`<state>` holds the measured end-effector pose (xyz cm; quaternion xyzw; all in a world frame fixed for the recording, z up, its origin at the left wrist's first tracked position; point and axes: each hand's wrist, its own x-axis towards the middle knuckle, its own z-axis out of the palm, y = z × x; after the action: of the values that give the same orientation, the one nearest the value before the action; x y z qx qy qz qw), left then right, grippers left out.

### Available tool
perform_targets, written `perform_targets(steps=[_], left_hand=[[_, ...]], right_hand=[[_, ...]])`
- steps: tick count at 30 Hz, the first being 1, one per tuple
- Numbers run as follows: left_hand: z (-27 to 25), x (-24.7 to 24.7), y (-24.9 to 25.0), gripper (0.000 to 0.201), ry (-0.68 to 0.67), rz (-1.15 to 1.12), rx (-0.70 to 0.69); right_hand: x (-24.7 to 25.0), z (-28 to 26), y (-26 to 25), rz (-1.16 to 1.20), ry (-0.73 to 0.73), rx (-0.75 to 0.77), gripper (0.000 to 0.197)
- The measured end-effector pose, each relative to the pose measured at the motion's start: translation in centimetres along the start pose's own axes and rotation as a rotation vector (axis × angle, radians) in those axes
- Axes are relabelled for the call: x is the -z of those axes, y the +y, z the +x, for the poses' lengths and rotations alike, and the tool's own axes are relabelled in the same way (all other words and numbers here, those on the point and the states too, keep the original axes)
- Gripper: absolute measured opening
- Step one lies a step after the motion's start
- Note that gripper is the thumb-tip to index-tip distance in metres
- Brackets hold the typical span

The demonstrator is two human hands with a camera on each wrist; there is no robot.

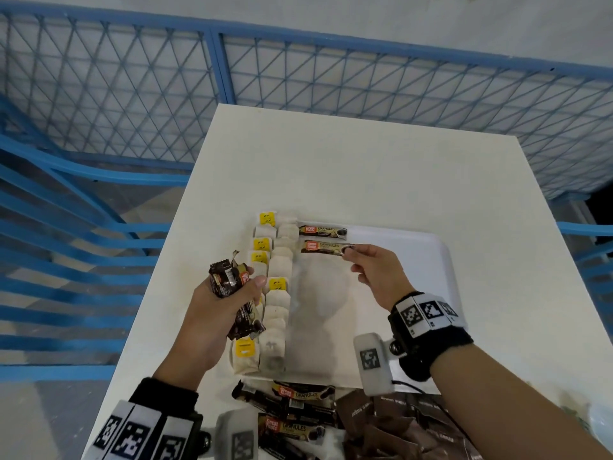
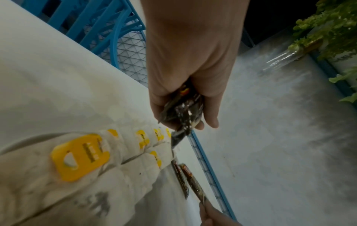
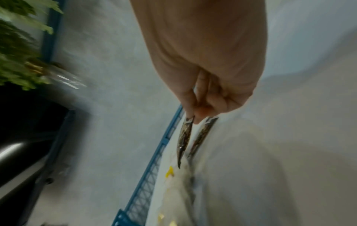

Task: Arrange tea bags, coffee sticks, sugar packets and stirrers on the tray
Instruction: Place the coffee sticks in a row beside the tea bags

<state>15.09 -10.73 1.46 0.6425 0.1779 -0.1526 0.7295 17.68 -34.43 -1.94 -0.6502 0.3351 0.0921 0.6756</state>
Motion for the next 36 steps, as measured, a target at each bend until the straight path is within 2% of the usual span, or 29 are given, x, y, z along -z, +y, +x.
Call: perform_targets(steps=[5,10,18,27,32,36], left_hand=[[-0.8,0.0,-0.6,0.018,-0.077,-0.066,0.085],[-0.8,0.0,-1.0,0.017,-0.094,-0.121,0.155],[-0.7,0.3,-1.5,0.011,-0.093,-0.12,0.163],[-0.8,0.0,-1.6,0.027,-0.12,-0.18,0.193],[-0.8,-0.6,-1.2,0.028,-0.147,-0.29,0.208],[-0.6,-1.1,-1.2,0.015,-0.113,-0.372,0.189]], right_hand=[[-0.3,2.9,0.6,-0.188,0.146,0.028,0.014],[-1.1,3.7,0.7,-0.417,0.203,0.11,0.016],[-1.5,4.8,0.5,-0.444,0.24,0.139,0.018],[-1.6,4.6,0.3,-0.45,0.263,0.195,0.02],[-3.1,0.3,-0.1,-0.493,0.085,0.355,0.007],[-4.5,-3.7,0.0,-0.58,-0.231,0.346,0.018]])
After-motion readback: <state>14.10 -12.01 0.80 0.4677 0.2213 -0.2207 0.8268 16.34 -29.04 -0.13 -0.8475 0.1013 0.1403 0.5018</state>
